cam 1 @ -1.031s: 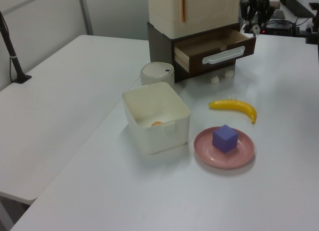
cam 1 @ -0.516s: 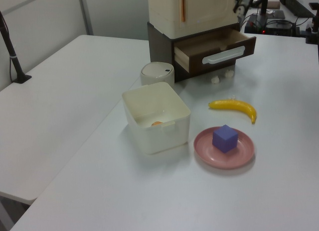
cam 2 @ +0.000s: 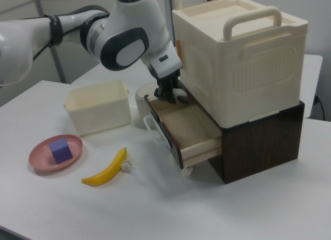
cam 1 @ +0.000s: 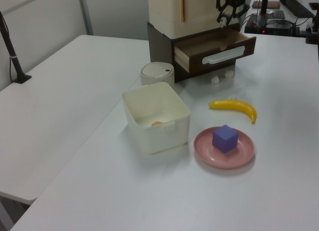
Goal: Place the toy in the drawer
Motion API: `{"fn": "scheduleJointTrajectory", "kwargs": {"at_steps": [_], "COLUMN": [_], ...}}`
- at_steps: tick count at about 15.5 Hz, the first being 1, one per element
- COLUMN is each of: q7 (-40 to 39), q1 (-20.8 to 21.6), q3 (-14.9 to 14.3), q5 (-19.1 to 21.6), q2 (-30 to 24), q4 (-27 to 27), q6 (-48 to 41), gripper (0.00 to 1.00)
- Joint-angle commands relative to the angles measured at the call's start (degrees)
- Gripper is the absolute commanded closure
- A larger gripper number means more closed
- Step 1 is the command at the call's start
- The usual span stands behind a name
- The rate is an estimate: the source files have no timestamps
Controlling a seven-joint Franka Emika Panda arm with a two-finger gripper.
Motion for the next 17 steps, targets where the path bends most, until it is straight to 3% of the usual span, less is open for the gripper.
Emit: {"fn": "scheduleJointTrajectory", "kwargs": {"at_steps": [1,9,12,15,17], "q7": [1.4,1.1,-0.9,-11.5,-23.7], "q1": [0.4,0.6,0.3,0.6,0.5], "q3": [-0.4,-0.4,-0.4,-0.4,1.4], "q5": [-1.3,-2.0,-7.7,-8.0,-8.7], "q2": [-0.3,-0.6,-1.9,-3.7,-4.3], "q4": [0.3,0.3,0.9,1.2,4.7], "q6": [-0.5,-1.0,-6.8,-12.4,-23.1], "gripper": [0.0,0.0,0.0,0.0,0.0]}}
